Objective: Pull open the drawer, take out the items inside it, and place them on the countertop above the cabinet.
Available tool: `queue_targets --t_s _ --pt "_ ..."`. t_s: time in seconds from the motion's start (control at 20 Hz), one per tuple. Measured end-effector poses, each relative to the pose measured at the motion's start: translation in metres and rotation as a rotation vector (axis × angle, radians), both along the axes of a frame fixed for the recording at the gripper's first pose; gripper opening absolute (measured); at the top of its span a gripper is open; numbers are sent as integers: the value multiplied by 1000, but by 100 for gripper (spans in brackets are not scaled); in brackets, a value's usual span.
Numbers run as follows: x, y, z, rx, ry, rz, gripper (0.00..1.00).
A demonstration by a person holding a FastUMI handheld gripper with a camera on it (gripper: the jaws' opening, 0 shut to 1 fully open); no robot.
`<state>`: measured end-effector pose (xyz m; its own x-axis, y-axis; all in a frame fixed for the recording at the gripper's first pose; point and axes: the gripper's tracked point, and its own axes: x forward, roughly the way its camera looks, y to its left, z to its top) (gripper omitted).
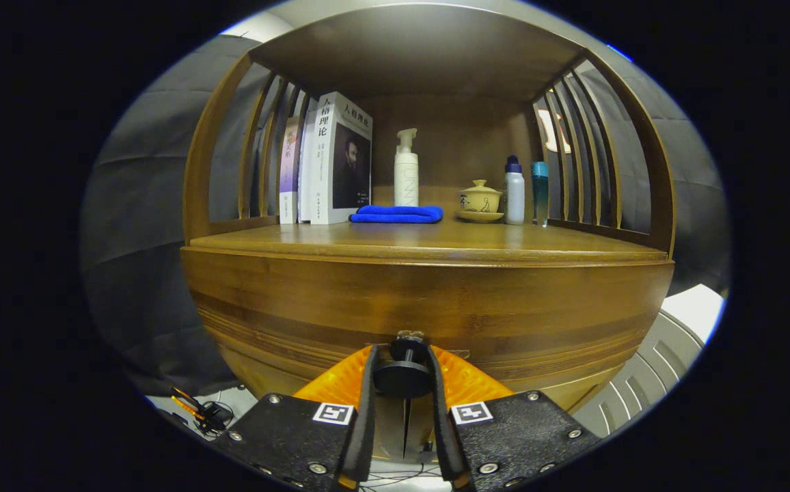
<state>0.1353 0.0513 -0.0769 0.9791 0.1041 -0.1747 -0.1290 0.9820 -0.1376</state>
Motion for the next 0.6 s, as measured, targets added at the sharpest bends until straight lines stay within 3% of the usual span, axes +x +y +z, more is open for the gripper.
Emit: queue_targets --t_s 0.6 --pt "-75 -4 -1 40 3 -6 36"
